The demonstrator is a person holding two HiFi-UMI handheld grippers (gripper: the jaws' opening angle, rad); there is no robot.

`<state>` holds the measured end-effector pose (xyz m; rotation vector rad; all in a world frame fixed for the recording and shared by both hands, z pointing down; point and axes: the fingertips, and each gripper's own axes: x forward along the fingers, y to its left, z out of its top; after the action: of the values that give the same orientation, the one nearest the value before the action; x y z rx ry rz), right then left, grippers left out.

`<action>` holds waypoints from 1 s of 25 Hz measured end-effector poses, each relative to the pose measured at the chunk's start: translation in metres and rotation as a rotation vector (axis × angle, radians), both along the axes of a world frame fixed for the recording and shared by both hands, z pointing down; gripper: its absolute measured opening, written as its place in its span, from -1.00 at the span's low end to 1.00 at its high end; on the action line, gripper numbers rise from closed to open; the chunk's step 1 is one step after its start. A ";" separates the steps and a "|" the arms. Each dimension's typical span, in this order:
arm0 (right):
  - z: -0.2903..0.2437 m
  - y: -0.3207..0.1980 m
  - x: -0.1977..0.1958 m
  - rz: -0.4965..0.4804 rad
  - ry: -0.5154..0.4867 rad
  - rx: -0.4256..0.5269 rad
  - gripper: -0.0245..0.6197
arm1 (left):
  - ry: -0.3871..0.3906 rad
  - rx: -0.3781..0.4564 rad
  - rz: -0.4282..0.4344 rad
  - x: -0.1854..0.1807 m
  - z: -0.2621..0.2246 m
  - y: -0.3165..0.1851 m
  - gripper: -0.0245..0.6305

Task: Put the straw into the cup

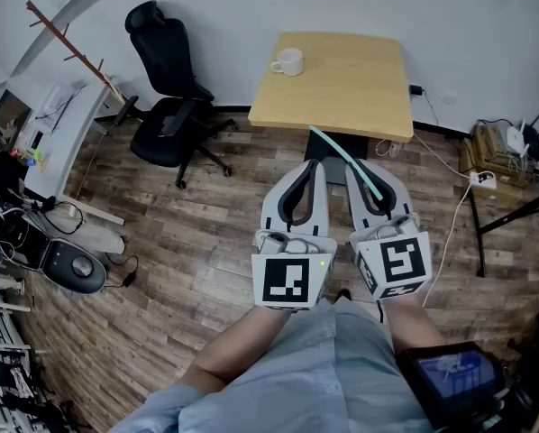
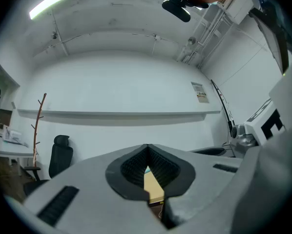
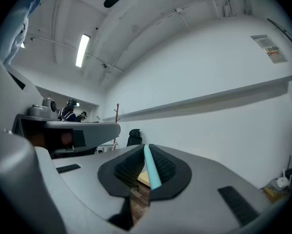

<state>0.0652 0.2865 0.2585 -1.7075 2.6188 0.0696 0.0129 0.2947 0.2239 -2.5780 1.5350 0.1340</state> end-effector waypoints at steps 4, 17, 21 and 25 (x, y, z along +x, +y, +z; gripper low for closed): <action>0.001 -0.001 0.009 -0.002 -0.003 -0.002 -0.85 | 0.001 -0.007 -0.003 0.009 0.001 -0.001 -0.95; 0.006 -0.007 0.036 -0.036 -0.016 0.005 -0.85 | -0.015 -0.013 -0.035 0.036 0.010 -0.008 -0.95; 0.009 -0.012 0.037 -0.058 -0.023 0.002 -0.85 | -0.009 -0.026 -0.048 0.037 0.017 -0.012 -0.95; 0.016 -0.023 0.034 -0.067 -0.016 -0.019 -0.85 | 0.018 -0.051 -0.067 0.031 0.026 -0.023 -0.95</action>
<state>0.0990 0.2635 0.2747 -1.6171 2.6709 0.0302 0.0438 0.2713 0.2502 -2.5674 1.6497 0.1123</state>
